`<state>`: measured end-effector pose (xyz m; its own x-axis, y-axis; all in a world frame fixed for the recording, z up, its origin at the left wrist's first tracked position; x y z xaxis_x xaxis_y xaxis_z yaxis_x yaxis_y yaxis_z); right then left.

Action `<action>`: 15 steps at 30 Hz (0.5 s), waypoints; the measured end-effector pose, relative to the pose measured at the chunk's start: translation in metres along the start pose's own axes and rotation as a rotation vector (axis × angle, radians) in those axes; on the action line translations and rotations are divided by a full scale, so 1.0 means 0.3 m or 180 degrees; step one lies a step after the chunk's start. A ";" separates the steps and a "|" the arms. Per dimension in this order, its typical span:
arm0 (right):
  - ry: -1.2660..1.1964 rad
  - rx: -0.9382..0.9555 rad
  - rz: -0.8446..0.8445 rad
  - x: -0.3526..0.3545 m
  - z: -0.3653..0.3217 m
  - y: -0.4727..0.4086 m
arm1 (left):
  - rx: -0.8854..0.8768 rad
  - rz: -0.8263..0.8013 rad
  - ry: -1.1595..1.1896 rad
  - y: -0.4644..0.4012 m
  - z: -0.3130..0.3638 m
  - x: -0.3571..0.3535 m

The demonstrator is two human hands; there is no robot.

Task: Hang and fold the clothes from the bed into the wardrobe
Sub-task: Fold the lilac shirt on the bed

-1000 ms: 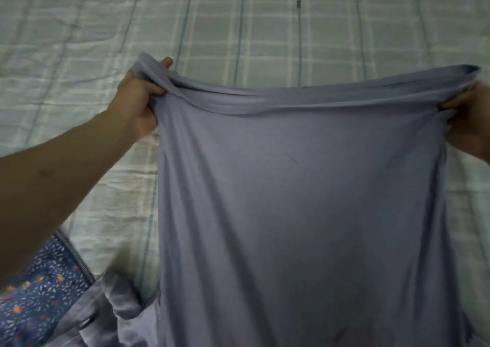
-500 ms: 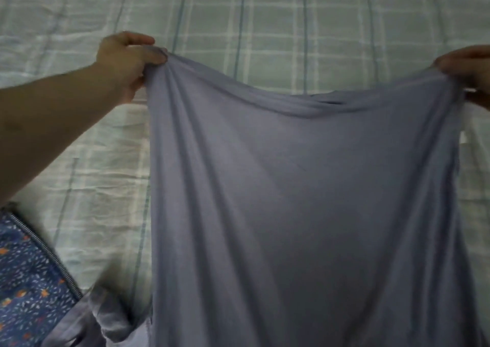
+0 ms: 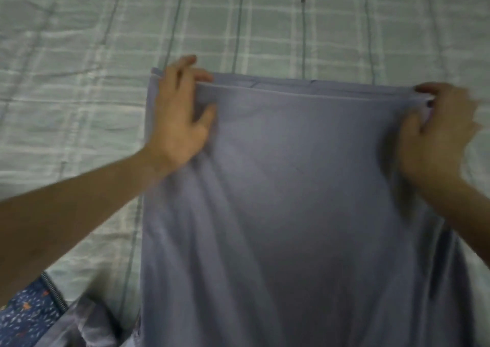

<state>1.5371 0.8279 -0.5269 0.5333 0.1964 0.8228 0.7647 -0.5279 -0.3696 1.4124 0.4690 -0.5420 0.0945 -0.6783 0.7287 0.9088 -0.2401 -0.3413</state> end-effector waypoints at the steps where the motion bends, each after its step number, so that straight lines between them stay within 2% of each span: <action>1: 0.0447 0.0195 -0.0282 -0.015 0.007 0.038 | -0.0059 -0.0407 -0.0309 0.035 0.018 -0.021; 3: 0.0841 0.0058 -0.0898 -0.087 0.083 0.071 | 0.0133 -0.1010 -0.1005 0.127 -0.013 -0.083; 5: 0.0793 -0.0332 -0.0947 -0.111 0.103 0.046 | 0.0214 -0.1000 -0.1303 0.135 -0.059 -0.097; 8: 0.1093 -0.0279 -0.0954 -0.129 0.121 0.070 | 0.0236 -0.1130 -0.1562 0.127 -0.056 -0.105; 10: 0.1012 -0.0400 -0.1272 -0.133 0.102 0.048 | 0.0395 -0.1435 -0.1491 0.114 -0.050 -0.099; 13: 0.1209 -0.0636 -0.2072 -0.094 0.109 -0.041 | 0.0760 -0.1778 -0.0979 0.060 -0.048 -0.037; 14: 0.1390 -0.0537 -0.2185 -0.055 0.097 -0.064 | 0.0682 -0.1618 -0.0807 0.061 -0.036 -0.002; 15: 0.1478 -0.0301 -0.2053 -0.009 0.069 -0.069 | 0.0540 -0.1319 -0.0683 0.080 -0.018 0.046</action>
<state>1.5273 0.8552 -0.5303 -0.2245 0.1336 0.9653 0.8261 -0.4994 0.2613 1.4332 0.4502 -0.5435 -0.2235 -0.3872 0.8945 0.9393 -0.3308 0.0915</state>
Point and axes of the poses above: each hand's wrist, its own y-axis away from the middle knuckle, its own x-axis out of the back of the hand, z = x × y, the point moved 2 cm from there along -y, towards the middle knuckle, and after that the axes turned 5 degrees about z, right-handed, at the moved point
